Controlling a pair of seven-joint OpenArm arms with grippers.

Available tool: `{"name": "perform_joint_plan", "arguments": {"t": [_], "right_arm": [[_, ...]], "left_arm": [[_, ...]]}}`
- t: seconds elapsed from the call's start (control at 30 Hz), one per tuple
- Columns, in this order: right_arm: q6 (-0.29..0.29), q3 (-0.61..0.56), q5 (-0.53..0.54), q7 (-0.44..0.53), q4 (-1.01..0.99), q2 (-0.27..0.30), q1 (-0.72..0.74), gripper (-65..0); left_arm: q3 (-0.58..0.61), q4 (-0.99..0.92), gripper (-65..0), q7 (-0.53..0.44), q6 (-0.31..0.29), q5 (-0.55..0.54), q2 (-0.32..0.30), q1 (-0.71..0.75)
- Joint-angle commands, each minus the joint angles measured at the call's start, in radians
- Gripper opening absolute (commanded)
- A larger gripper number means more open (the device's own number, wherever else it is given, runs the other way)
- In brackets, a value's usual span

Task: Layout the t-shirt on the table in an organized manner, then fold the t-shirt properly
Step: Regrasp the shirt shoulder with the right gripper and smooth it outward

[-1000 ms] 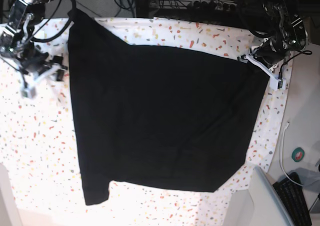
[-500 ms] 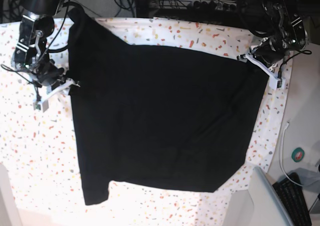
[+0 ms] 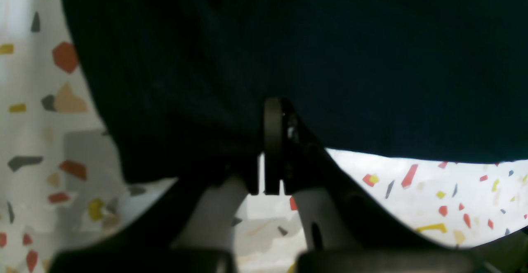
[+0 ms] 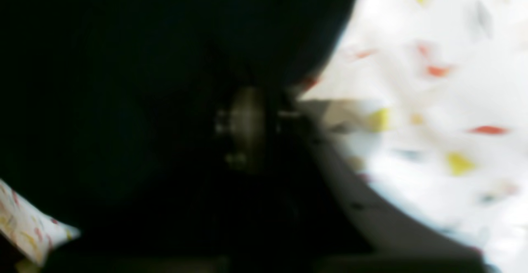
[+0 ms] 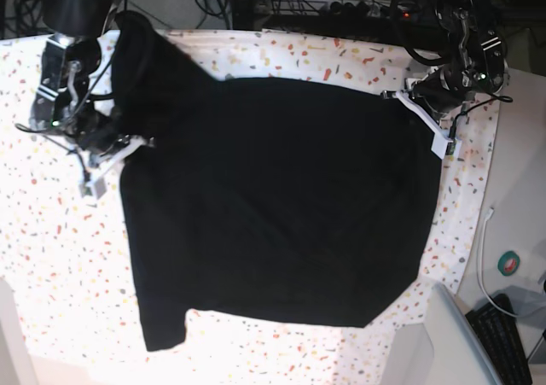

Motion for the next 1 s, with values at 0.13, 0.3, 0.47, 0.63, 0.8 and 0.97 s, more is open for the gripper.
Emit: {"name": "perform_joint_plan", "arguments": {"t": [0.13, 0.3, 0.47, 0.63, 0.8, 0.97], "right_arm": [[-0.182, -0.014, -0.036, -0.054, 0.124, 0.01, 0.103, -65.0], [-0.242, -0.06, -0.122, -0.051, -0.083, 0.025, 0.265, -65.0], [-0.237, 0.053, -0.12, -0.088, -0.115, 0.03, 0.273, -40.1], [-0.079, 0.15, -0.119, -0.143, 0.186, 0.022, 0.136, -17.7], [-0.032, 0.188, -0.119, -0.142, 0.275, 0.024, -0.008, -20.0], [-0.03, 0.18, -0.066, -0.12, 0.276, 0.016, -0.158, -20.0]], "left_arm": [[-0.002, 0.021, -65.0, -0.013, 0.002, -0.007, -0.014, -0.016], [-0.002, 0.015, -65.0, -0.013, 0.004, -0.007, -0.014, -0.065], [-0.002, 0.013, -65.0, -0.013, 0.004, -0.007, -0.017, -0.041], [-0.002, 0.013, -65.0, -0.015, 0.004, -0.007, -0.014, -0.035], [-0.004, 0.009, -65.0, -0.015, 0.004, -0.007, -0.017, -0.036], [-0.005, 0.007, -65.0, -0.015, 0.004, -0.007, -0.017, -0.024]]}}
